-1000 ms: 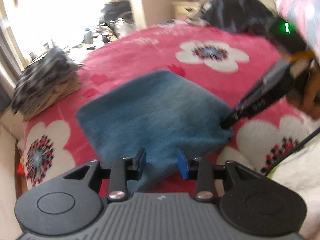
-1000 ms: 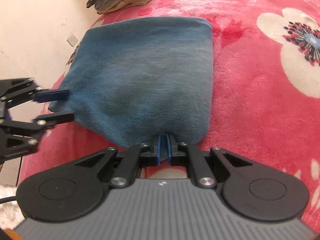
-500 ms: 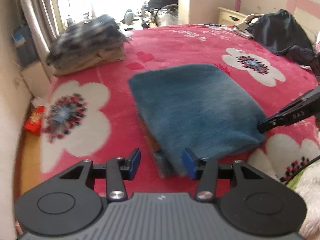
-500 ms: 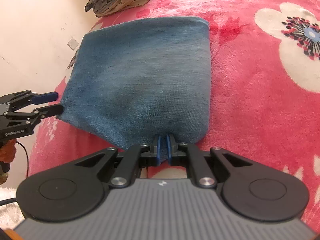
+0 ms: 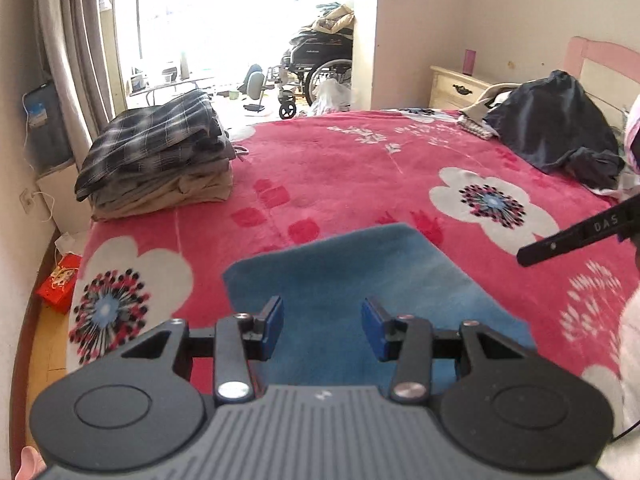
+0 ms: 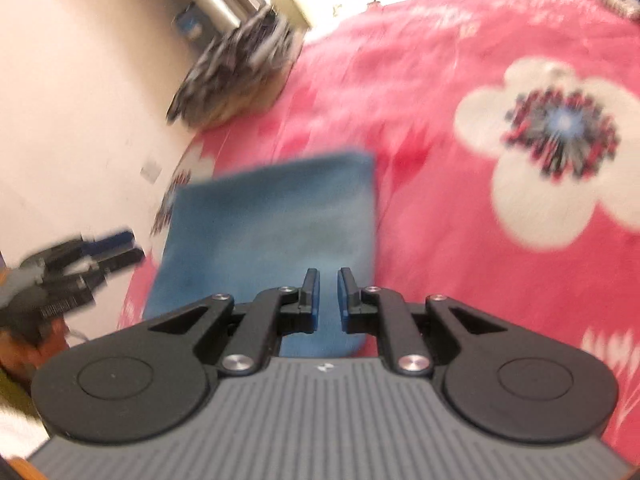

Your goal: Fold clothes

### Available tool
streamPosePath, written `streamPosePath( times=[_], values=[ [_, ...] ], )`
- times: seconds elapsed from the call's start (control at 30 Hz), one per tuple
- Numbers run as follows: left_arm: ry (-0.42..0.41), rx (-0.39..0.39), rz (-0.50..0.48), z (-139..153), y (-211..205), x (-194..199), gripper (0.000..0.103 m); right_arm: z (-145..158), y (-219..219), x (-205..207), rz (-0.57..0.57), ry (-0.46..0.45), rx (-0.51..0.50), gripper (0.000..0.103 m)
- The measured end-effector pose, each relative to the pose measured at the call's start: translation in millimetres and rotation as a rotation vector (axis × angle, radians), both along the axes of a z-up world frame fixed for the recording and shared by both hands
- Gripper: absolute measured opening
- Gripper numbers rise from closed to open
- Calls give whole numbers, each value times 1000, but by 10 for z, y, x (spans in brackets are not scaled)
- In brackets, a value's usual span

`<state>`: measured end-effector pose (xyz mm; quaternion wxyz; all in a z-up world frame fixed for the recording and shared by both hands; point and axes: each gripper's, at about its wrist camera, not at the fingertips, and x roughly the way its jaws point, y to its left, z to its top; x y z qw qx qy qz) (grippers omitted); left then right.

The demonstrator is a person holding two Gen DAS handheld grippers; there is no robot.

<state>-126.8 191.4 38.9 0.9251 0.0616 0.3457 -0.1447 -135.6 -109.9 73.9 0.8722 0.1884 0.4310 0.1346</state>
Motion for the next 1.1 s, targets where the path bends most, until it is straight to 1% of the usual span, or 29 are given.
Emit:
streamPosePath(
  times=[0.07, 0.17, 0.2, 0.27, 0.3, 0.33, 0.37, 0.4, 0.5, 0.6, 0.63, 0.7, 0.77, 0.87, 0.9, 1.0, 1.1],
  values=[
    [-4, 3, 6, -32, -67, 145, 45, 44, 52, 152, 10, -21, -41, 10],
    [7, 25, 14, -128, -149, 367, 45, 6, 156, 402, 31, -35, -35, 10],
    [20, 41, 15, -190, -167, 438, 45, -50, 200, 475, 34, -32, -35, 10],
    [62, 101, 32, -386, -186, 573, 45, -209, 285, 592, 41, -16, -48, 10],
    [86, 125, 37, -478, -184, 620, 45, -342, 325, 630, 47, 17, -57, 10],
    [94, 133, 33, -523, -173, 630, 46, -522, 364, 652, 58, 58, -60, 9],
    [90, 136, 26, -543, -159, 623, 46, -619, 380, 645, 64, 64, -60, 8],
    [86, 138, 19, -562, -146, 615, 47, -644, 382, 626, 65, 45, -61, 8],
    [95, 127, 14, -485, -114, 614, 47, -504, 330, 710, 59, 75, -50, 9],
    [81, 96, 13, -352, -96, 661, 47, -302, 271, 820, 32, 5, -47, 10],
    [73, 91, 13, -319, -101, 695, 48, -275, 267, 878, 24, -11, -42, 10],
    [67, 95, 26, -304, -133, 798, 48, -277, 280, 1024, 11, -30, -27, 10],
    [90, 84, 48, -360, -159, 931, 49, -322, 296, 1179, -4, -37, -8, 10],
    [135, 103, 84, -546, -175, 1094, 50, -658, 350, 1393, -22, 33, 3, 9],
    [137, 104, 88, -577, -176, 1113, 51, -732, 357, 1414, -28, 32, 8, 9],
    [129, 97, 85, -582, -166, 1108, 53, -718, 342, 1410, -38, 25, 20, 9],
    [129, 93, 85, -576, -149, 1106, 54, -623, 300, 1368, -47, 11, 34, 10]
  ],
)
